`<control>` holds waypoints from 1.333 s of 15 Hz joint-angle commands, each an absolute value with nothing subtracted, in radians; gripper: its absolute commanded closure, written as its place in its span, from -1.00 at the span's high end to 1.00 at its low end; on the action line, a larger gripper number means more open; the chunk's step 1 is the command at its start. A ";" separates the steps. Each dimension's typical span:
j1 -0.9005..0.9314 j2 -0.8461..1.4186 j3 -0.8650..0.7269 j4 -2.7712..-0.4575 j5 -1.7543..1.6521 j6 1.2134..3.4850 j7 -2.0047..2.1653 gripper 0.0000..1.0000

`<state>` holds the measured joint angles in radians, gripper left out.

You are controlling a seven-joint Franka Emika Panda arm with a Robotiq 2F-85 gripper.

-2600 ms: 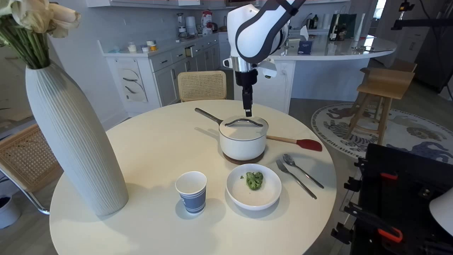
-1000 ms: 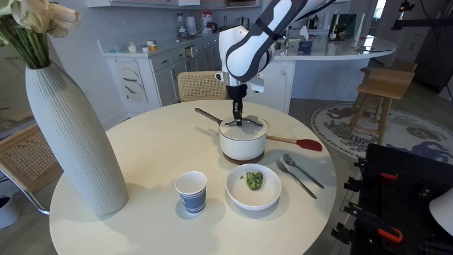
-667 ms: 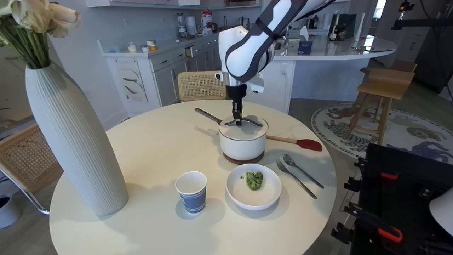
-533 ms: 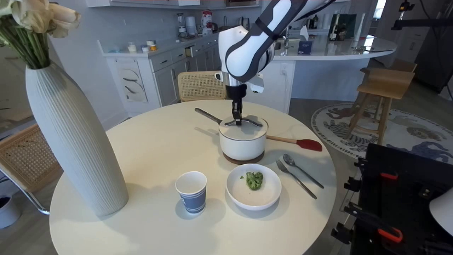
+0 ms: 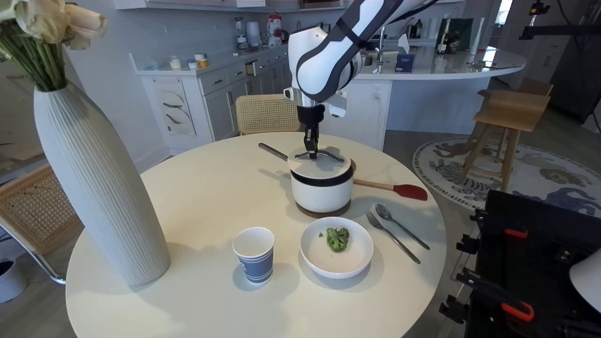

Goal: Uncover the white pot

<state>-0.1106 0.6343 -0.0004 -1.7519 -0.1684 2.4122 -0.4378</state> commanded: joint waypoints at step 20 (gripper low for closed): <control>-0.298 0.732 -0.113 -1.505 -0.154 2.252 -0.400 -0.88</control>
<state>-0.2952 0.6891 -0.1038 -1.5914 -0.1649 2.3023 -0.4278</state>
